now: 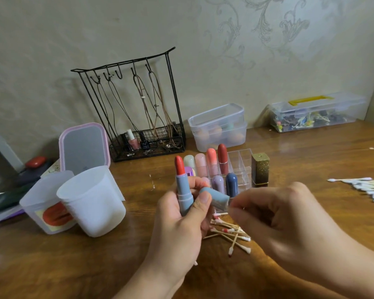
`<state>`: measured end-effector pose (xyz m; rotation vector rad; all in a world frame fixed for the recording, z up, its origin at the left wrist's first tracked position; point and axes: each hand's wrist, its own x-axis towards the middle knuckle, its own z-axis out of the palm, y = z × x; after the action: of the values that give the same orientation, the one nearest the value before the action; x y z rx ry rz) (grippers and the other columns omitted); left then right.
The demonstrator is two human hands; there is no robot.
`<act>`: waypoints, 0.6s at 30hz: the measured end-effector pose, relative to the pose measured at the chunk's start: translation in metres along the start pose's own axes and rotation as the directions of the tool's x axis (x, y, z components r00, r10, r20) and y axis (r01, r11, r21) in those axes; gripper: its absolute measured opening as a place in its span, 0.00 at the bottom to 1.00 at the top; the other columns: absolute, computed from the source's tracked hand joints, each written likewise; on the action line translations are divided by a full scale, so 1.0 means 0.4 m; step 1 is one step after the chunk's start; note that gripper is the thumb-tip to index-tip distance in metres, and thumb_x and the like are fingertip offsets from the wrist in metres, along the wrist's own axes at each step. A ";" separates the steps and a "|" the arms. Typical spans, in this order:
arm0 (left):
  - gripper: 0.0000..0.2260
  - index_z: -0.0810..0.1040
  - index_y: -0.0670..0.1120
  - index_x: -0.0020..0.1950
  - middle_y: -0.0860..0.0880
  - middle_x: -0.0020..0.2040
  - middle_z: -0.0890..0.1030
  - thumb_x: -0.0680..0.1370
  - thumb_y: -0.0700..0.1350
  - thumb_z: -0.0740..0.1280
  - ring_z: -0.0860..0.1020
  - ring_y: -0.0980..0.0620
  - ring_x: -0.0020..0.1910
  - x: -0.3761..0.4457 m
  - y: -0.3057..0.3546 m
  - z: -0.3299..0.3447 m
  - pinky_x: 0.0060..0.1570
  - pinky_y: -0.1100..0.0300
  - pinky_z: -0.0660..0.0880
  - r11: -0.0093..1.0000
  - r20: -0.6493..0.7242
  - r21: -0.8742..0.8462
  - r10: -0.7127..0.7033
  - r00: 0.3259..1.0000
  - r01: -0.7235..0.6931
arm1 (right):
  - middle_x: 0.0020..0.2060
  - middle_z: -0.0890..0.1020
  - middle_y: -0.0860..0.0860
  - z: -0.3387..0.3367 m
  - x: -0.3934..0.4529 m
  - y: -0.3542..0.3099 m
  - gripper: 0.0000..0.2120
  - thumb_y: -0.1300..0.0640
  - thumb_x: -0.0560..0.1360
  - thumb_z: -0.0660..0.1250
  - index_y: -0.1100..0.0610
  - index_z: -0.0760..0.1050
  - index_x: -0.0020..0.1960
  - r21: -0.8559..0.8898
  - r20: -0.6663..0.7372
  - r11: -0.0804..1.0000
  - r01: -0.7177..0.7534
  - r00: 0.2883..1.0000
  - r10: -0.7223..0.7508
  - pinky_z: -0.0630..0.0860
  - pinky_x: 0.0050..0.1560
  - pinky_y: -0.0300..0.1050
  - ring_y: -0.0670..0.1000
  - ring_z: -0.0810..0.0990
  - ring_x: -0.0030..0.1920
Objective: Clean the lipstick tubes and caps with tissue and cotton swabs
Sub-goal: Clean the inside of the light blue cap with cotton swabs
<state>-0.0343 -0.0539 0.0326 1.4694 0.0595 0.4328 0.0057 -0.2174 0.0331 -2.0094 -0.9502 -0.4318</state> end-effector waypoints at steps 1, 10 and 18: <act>0.05 0.80 0.48 0.48 0.47 0.34 0.79 0.76 0.40 0.66 0.76 0.56 0.29 0.003 0.000 -0.003 0.28 0.67 0.72 1.000 -0.005 -0.021 -0.014 1.000 0.014 | 0.24 0.76 0.45 -0.002 0.000 0.003 0.06 0.54 0.73 0.71 0.50 0.82 0.38 0.020 -0.018 1.000 -0.002 1.000 0.002 0.65 0.24 0.31 0.44 0.70 0.22; 0.08 0.78 0.45 0.50 0.45 0.33 0.74 0.72 0.45 0.66 0.70 0.57 0.27 0.005 -0.006 -0.005 0.24 0.67 0.67 0.999 0.041 -0.031 0.013 0.999 -0.012 | 0.25 0.77 0.46 -0.011 0.004 0.010 0.06 0.55 0.74 0.71 0.50 0.81 0.38 0.040 -0.047 0.999 -0.030 0.998 0.032 0.66 0.26 0.32 0.42 0.71 0.24; 0.07 0.79 0.49 0.49 0.46 0.34 0.75 0.71 0.46 0.67 0.70 0.54 0.29 0.008 -0.007 -0.010 0.27 0.65 0.69 0.998 0.078 0.021 0.057 0.995 -0.059 | 0.23 0.75 0.43 -0.006 0.002 0.010 0.06 0.56 0.74 0.73 0.50 0.82 0.38 0.016 -0.035 0.998 -0.057 0.998 0.057 0.65 0.25 0.30 0.42 0.70 0.23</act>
<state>-0.0320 -0.0492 0.0302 1.5122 -0.0395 0.4232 0.0094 -0.2206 0.0328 -2.0039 -0.8696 -0.4264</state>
